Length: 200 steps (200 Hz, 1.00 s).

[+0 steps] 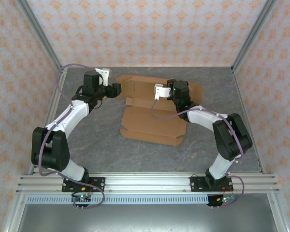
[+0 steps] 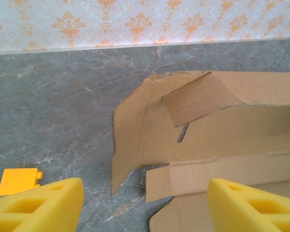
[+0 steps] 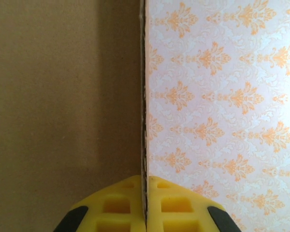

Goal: Fold the paper box

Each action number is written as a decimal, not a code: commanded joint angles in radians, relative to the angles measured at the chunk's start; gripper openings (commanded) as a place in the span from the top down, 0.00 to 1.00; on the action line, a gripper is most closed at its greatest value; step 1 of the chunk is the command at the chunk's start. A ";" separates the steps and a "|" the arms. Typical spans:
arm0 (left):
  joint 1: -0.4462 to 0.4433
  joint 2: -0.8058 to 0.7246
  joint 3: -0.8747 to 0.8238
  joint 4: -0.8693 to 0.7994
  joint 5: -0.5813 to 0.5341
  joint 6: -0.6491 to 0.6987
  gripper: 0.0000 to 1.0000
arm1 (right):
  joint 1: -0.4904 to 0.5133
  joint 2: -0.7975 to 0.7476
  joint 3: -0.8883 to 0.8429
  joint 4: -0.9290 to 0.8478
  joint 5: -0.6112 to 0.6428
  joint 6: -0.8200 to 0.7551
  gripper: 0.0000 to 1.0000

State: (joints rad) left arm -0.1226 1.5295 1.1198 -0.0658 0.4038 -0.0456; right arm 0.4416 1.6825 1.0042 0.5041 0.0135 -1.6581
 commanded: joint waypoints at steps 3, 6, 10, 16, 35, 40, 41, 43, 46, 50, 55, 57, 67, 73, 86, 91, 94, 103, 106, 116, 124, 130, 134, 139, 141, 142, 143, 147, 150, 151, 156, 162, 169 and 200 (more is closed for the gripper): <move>0.025 -0.002 0.037 -0.042 0.045 0.079 0.30 | -0.028 -0.052 0.042 -0.152 -0.086 0.059 1.00; 0.027 0.001 0.035 -0.039 0.047 0.086 0.29 | -0.031 -0.054 0.045 -0.167 -0.094 0.063 1.00; 0.032 0.004 0.035 -0.035 0.052 0.092 0.29 | -0.036 -0.055 0.053 -0.188 -0.101 0.066 1.00; 0.038 0.007 0.032 -0.030 0.063 0.099 0.29 | -0.041 -0.056 0.061 -0.205 -0.107 0.075 1.00; 0.058 0.019 0.034 -0.030 0.141 0.134 0.27 | -0.053 -0.056 0.075 -0.229 -0.130 0.092 1.00; 0.060 0.021 0.034 -0.028 0.155 0.143 0.28 | -0.056 -0.056 0.080 -0.236 -0.138 0.096 1.00; 0.060 0.022 0.034 -0.030 0.156 0.145 0.27 | -0.057 -0.056 0.082 -0.239 -0.140 0.096 1.00; 0.060 0.023 0.035 -0.031 0.159 0.151 0.27 | -0.058 -0.056 0.086 -0.243 -0.142 0.098 1.00; 0.060 0.026 0.036 -0.031 0.164 0.158 0.28 | -0.058 -0.054 0.091 -0.251 -0.143 0.101 1.00; 0.061 0.029 0.038 -0.031 0.165 0.165 0.28 | -0.060 -0.052 0.097 -0.257 -0.143 0.105 1.00; 0.060 0.036 0.042 -0.033 0.161 0.168 0.28 | -0.060 -0.049 0.103 -0.261 -0.141 0.106 1.00; 0.061 0.041 0.045 -0.035 0.159 0.168 0.28 | -0.060 -0.048 0.105 -0.262 -0.141 0.104 1.00; 0.061 0.056 0.065 -0.056 0.158 0.176 0.30 | -0.063 -0.040 0.111 -0.262 -0.141 0.097 1.00; 0.060 0.062 0.073 -0.064 0.165 0.177 0.32 | -0.062 -0.036 0.111 -0.255 -0.136 0.095 1.00; 0.058 0.057 0.078 -0.071 0.203 0.161 0.38 | -0.062 -0.026 0.108 -0.238 -0.129 0.090 1.00; 0.056 0.047 0.073 -0.063 0.220 0.149 0.39 | -0.061 -0.022 0.107 -0.234 -0.127 0.088 1.00; 0.053 0.039 0.068 -0.055 0.227 0.141 0.40 | -0.062 -0.021 0.106 -0.233 -0.127 0.087 1.00; 0.037 0.015 0.055 -0.036 0.234 0.117 0.40 | -0.062 -0.017 0.108 -0.231 -0.124 0.086 1.00; 0.030 0.008 0.055 -0.037 0.231 0.115 0.40 | -0.061 -0.015 0.108 -0.230 -0.121 0.084 1.00; -0.008 -0.003 0.071 -0.054 0.196 0.113 0.40 | -0.060 -0.014 0.109 -0.231 -0.122 0.080 1.00; -0.036 0.010 0.110 -0.088 0.172 0.109 0.40 | -0.061 -0.012 0.109 -0.231 -0.120 0.077 1.00; -0.053 0.029 0.146 -0.121 0.166 0.097 0.40 | -0.060 -0.012 0.109 -0.232 -0.117 0.074 1.00; -0.063 0.045 0.175 -0.141 0.156 0.083 0.40 | -0.060 -0.013 0.109 -0.233 -0.116 0.071 1.00; -0.075 0.065 0.208 -0.159 0.135 0.053 0.40 | -0.060 -0.012 0.109 -0.233 -0.115 0.070 1.00; -0.079 0.074 0.219 -0.163 0.124 0.039 0.40 | -0.060 -0.013 0.108 -0.233 -0.113 0.069 1.00; -0.080 0.078 0.224 -0.164 0.119 0.034 0.40 | -0.061 -0.012 0.108 -0.233 -0.112 0.070 1.00; -0.082 0.082 0.230 -0.166 0.117 0.028 0.40 | -0.060 -0.012 0.108 -0.233 -0.113 0.069 1.00; -0.087 0.098 0.250 -0.171 0.102 0.001 0.40 | -0.060 -0.012 0.108 -0.231 -0.113 0.068 1.00; -0.090 0.108 0.263 -0.175 0.092 -0.021 0.40 | -0.060 -0.012 0.107 -0.230 -0.112 0.069 1.00; -0.090 0.111 0.268 -0.177 0.090 -0.026 0.40 | -0.060 -0.012 0.107 -0.230 -0.112 0.070 1.00; -0.094 0.129 0.289 -0.181 0.078 -0.055 0.40 | -0.059 -0.012 0.105 -0.228 -0.111 0.068 1.00; -0.096 0.147 0.312 -0.190 0.069 -0.083 0.40 | -0.060 -0.012 0.105 -0.228 -0.112 0.067 1.00; -0.101 0.170 0.347 -0.207 0.067 -0.103 0.40 | -0.058 -0.010 0.104 -0.227 -0.108 0.064 1.00; -0.141 0.286 0.512 -0.328 0.056 -0.122 0.41 | -0.055 -0.007 0.106 -0.220 -0.099 0.057 1.00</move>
State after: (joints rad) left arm -0.2382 1.7359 1.5322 -0.2478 0.5041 -0.1032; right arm 0.3828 1.6646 1.0866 0.2760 -0.0940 -1.5898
